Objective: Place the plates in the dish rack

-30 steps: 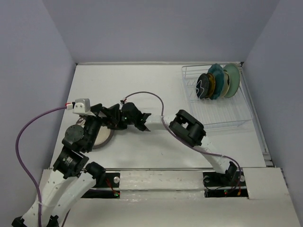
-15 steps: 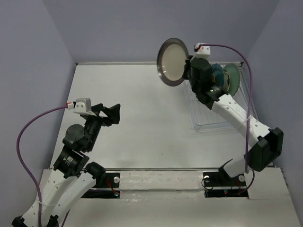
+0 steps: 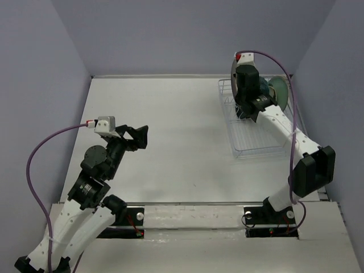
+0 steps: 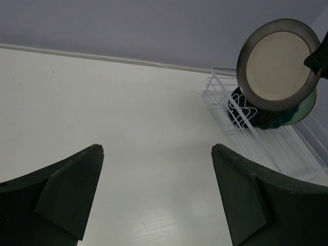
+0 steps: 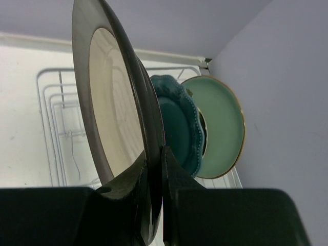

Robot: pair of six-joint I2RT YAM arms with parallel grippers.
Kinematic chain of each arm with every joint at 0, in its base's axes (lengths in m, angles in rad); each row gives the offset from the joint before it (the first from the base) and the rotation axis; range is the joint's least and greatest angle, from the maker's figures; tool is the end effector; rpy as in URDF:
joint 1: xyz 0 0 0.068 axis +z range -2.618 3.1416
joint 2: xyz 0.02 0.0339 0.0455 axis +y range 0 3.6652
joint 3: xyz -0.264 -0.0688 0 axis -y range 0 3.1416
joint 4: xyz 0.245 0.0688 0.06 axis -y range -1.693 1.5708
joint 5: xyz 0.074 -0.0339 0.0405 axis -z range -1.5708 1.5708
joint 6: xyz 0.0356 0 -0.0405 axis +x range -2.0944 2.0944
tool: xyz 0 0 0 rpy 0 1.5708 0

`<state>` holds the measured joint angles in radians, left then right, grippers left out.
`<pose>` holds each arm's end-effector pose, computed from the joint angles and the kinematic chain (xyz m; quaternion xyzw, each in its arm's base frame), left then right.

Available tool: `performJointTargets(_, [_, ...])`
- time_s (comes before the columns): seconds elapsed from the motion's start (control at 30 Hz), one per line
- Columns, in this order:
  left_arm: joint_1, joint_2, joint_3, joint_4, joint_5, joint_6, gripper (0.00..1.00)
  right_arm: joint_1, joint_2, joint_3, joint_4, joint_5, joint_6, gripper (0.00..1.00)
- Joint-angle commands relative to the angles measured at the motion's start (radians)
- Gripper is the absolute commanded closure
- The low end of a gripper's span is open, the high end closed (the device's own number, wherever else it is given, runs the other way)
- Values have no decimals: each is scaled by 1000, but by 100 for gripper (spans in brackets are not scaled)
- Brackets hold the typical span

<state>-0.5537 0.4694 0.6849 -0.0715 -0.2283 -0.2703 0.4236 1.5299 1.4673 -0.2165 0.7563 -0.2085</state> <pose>0.1051 -0.0555 0.3595 0.0066 0.6558 -0.2325 0.7182 0.3323 0.1230 0.3943 -0.0195 0.7745 -0.2331 0.5878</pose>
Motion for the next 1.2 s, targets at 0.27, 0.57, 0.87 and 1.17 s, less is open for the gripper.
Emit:
performJointTargets(0.27, [12, 8, -5, 52, 6, 11, 2, -66, 29, 93, 109, 0, -45, 93])
performJointTargets(0.57, [17, 6, -5, 53, 9, 11, 2, -75, -13, 91, 103, 0, -42, 93])
performJointTargets(0.87, [18, 3, -5, 53, 9, 8, 2, -75, 24, -19, 103, -26, 46, 93])
performJointTargets(1.17, [23, 6, -7, 55, 9, 8, 2, -75, 90, -111, 98, -104, 158, 93])
